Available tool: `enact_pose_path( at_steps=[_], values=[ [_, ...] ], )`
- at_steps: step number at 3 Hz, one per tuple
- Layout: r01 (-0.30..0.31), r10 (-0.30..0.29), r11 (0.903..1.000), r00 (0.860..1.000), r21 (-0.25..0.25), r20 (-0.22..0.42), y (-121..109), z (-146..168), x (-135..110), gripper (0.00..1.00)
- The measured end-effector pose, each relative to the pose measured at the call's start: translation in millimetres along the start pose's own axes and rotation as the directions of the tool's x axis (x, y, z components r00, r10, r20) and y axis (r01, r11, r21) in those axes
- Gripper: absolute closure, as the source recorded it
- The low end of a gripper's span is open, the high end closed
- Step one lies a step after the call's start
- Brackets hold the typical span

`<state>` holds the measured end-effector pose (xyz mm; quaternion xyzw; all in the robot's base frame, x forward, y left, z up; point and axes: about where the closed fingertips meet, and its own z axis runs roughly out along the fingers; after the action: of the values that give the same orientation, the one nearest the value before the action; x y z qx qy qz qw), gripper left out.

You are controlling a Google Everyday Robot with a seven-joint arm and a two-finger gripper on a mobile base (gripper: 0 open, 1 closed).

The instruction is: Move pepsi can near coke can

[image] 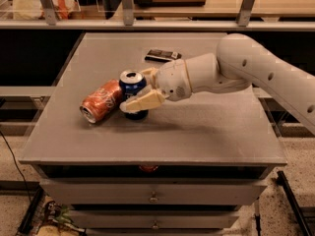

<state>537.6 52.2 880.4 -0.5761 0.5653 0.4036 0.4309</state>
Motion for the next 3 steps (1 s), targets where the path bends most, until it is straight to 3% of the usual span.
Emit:
enact_pose_path(
  at_steps=[1, 3],
  values=[
    [0.004, -0.004, 0.9999, 1.000, -0.011, 0.003, -0.3, 2.0, 2.5, 0.00],
    [0.048, -0.049, 0.9987, 0.998, -0.018, -0.040, -16.7, -11.9, 6.1, 0.00]
  ],
)
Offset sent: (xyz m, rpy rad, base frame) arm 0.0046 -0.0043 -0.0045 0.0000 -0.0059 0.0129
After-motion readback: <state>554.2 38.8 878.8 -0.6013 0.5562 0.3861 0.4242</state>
